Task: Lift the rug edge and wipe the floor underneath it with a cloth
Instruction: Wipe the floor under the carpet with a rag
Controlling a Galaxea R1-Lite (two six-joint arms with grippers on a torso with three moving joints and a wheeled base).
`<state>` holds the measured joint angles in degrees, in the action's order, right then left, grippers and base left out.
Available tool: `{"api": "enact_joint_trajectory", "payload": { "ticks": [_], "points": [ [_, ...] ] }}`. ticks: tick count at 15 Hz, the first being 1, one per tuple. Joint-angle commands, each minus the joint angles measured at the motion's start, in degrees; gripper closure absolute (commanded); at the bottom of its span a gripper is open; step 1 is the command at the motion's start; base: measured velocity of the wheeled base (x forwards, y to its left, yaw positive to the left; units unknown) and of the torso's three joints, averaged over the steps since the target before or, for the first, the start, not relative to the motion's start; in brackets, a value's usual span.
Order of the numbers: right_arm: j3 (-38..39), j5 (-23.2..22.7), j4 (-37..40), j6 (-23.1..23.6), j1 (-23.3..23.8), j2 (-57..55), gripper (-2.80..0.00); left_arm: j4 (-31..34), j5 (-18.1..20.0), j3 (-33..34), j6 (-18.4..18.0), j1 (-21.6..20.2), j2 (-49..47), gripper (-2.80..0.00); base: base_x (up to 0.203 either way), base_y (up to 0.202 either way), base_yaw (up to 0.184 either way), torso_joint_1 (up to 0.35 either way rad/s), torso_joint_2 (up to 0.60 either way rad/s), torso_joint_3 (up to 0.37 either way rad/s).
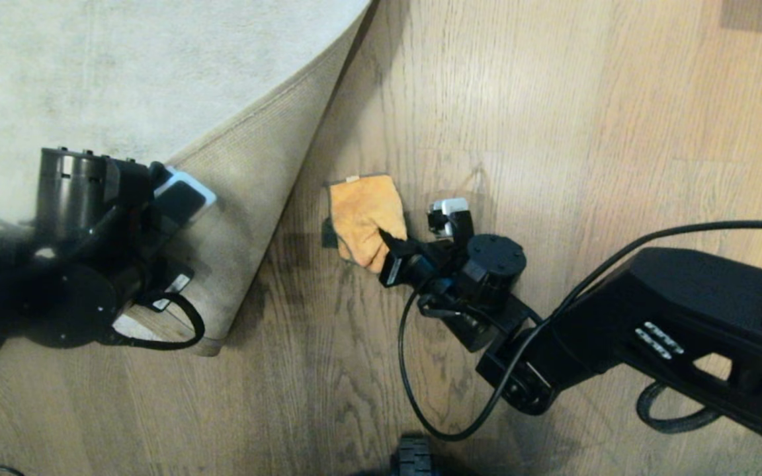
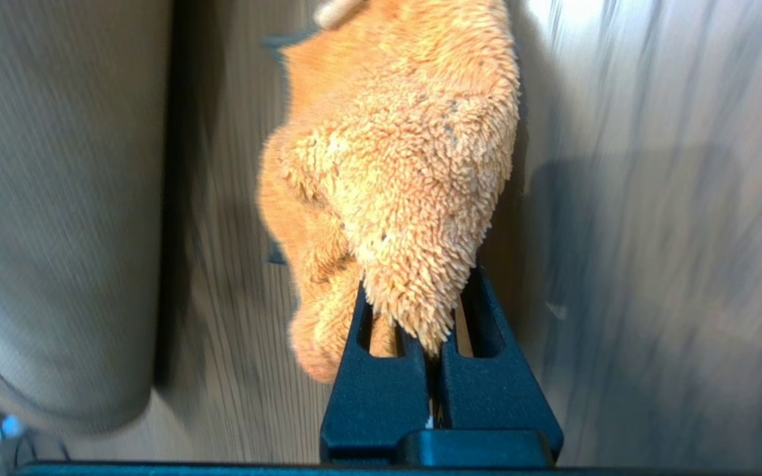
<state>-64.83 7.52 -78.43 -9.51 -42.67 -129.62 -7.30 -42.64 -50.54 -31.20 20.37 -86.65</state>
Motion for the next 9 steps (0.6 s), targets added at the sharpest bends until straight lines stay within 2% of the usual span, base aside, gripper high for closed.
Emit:
{"api": "enact_joint_trajectory", "payload": {
  "ticks": [1, 5, 9],
  "points": [
    [0.01, 0.04, 0.14, 0.0, 0.24, 3.7, 0.0, -0.08, -0.25, 0.01, -0.18, 0.02, -0.1, 0.0, 0.0, 0.0, 0.0, 0.0, 0.0, 0.0],
    [0.31, 0.04, 2.33, 0.27, 0.22, 9.03, 0.0, -0.08, -0.25, 0.01, -0.18, 0.06, -0.01, 0.0, 0.0, 0.0, 0.0, 0.0, 0.0, 0.0],
    [6.31, 0.04, 2.2, 0.37, -0.46, 12.65, 0.0, -0.08, -0.25, 0.01, -0.18, 0.02, 0.08, 0.0, 0.0, 0.0, 0.0, 0.0, 0.0, 0.0]
  ]
}}
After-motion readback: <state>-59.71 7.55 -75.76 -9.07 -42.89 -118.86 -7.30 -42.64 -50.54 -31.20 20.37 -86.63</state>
